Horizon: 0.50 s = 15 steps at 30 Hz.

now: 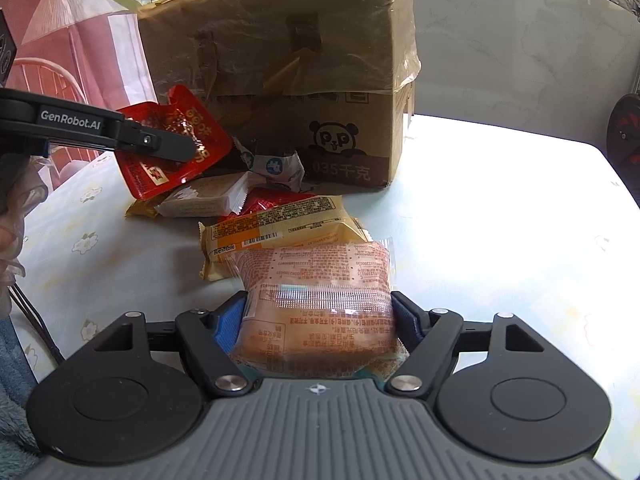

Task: Organize snacks
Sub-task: 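Lift the red packet and cracker pack up and carry both over the box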

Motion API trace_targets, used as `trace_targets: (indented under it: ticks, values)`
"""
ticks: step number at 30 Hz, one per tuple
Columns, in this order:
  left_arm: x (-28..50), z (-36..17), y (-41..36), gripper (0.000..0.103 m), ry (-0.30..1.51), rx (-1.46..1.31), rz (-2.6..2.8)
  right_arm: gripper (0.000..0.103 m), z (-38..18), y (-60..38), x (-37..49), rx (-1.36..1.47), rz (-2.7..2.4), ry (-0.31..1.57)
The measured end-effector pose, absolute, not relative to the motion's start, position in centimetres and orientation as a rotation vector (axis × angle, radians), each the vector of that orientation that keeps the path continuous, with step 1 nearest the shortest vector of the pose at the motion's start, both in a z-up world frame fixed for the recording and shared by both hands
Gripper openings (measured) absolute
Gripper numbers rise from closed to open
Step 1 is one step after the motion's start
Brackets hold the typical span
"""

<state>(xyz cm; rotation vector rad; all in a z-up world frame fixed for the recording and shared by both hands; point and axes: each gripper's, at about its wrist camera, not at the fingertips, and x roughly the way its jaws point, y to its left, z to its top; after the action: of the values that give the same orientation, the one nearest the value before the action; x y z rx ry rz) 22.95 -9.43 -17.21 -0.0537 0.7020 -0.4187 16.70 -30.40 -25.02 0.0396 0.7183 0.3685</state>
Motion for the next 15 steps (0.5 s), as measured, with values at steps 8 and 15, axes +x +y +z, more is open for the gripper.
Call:
trace_targets:
  ticks: [8, 15]
  values:
    - [22.3, -14.7, -7.6, 0.013, 0.612, -0.061, -0.406, 0.075, -23.1, -32.5, 16.5, 0.083, 0.308, 0.676]
    - [22.4, -9.0, -5.1, 0.013, 0.466, -0.044, -0.407, 0.075, -17.9, -34.7, 17.7, 0.094, 0.261, 0.549]
